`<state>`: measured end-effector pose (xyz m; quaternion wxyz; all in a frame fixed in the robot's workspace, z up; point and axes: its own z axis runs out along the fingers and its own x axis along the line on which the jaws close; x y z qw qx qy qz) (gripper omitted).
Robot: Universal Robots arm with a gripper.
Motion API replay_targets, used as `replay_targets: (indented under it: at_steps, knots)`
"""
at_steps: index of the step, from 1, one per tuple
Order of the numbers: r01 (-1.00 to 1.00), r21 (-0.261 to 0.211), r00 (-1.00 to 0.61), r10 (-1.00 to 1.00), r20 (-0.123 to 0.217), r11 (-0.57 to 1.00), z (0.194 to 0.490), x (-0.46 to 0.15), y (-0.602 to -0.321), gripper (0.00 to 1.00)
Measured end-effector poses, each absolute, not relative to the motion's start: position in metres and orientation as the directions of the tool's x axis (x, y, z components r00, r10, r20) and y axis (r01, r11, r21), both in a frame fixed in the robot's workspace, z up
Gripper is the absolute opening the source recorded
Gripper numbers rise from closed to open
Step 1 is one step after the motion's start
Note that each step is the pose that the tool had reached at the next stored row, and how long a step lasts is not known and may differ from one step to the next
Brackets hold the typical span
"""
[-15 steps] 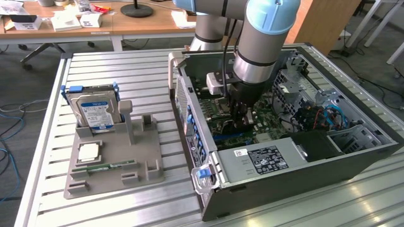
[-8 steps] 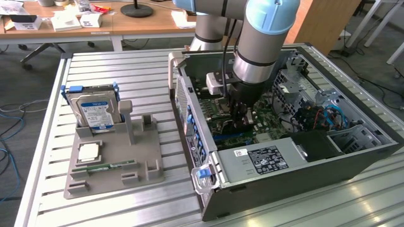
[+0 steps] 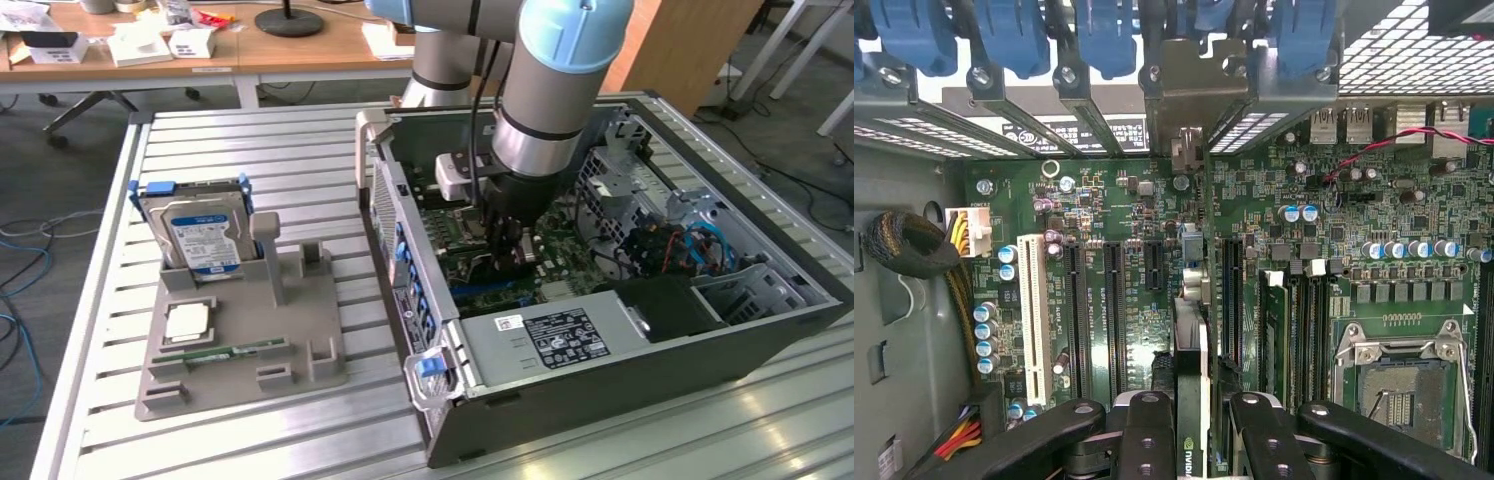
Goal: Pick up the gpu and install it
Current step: 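Insert the gpu into the slot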
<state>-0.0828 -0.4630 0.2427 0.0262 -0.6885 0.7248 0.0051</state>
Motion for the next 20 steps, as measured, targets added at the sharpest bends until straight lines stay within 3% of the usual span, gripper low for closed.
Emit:
replay_targets:
  at_steps: [20]
  knots:
    - [-0.998, -0.032, -0.05, -0.998, -0.045, 0.052, 0.2417, -0.0835, -0.463, 0.26]
